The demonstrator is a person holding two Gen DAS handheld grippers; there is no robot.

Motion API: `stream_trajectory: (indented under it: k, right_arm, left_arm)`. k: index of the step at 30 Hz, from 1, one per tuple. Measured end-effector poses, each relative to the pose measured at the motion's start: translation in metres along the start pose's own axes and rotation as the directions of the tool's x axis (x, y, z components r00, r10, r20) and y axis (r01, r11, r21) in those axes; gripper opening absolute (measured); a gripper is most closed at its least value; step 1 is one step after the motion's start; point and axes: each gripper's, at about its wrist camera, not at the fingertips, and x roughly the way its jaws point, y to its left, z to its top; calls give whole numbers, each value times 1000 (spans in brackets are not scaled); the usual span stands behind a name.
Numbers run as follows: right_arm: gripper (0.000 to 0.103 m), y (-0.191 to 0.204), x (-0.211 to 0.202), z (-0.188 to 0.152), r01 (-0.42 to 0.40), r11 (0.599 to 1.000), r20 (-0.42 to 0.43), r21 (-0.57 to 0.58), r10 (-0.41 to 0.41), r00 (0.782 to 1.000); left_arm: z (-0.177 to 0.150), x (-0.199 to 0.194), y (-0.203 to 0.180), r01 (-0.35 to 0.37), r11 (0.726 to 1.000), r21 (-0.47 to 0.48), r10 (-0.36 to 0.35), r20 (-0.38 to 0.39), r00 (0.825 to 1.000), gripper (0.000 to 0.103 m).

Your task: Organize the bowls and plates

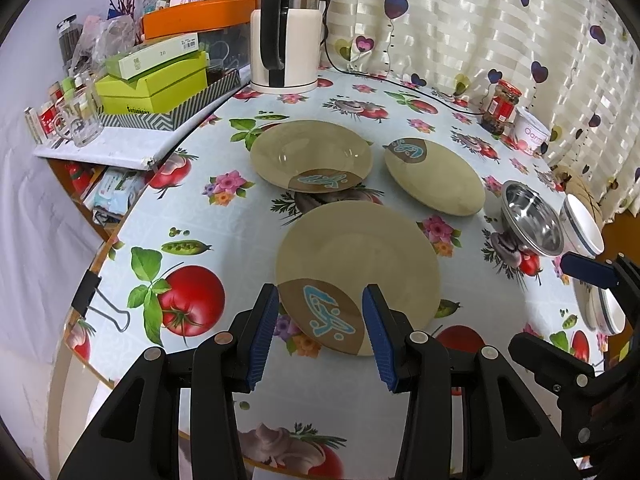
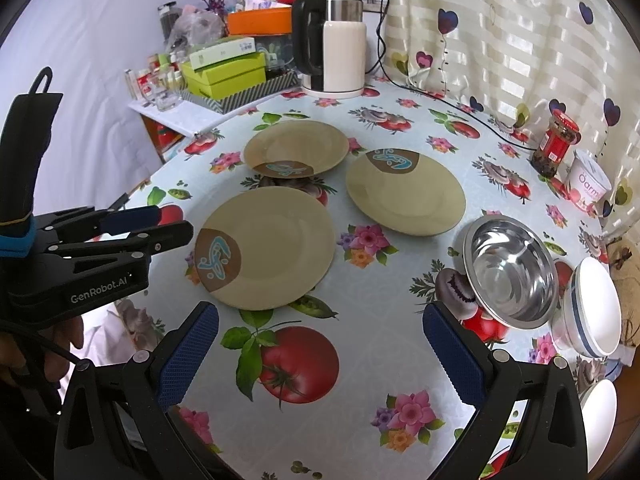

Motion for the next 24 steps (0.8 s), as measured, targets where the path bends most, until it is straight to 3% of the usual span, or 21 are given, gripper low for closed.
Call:
stream_trajectory:
  k: [24]
  right_arm:
    - [103,-1,15,7,-22,1000,-33,3,22,999]
  left_arm:
    - [2,17,9,8,1000,-27,-9,-31,999,45]
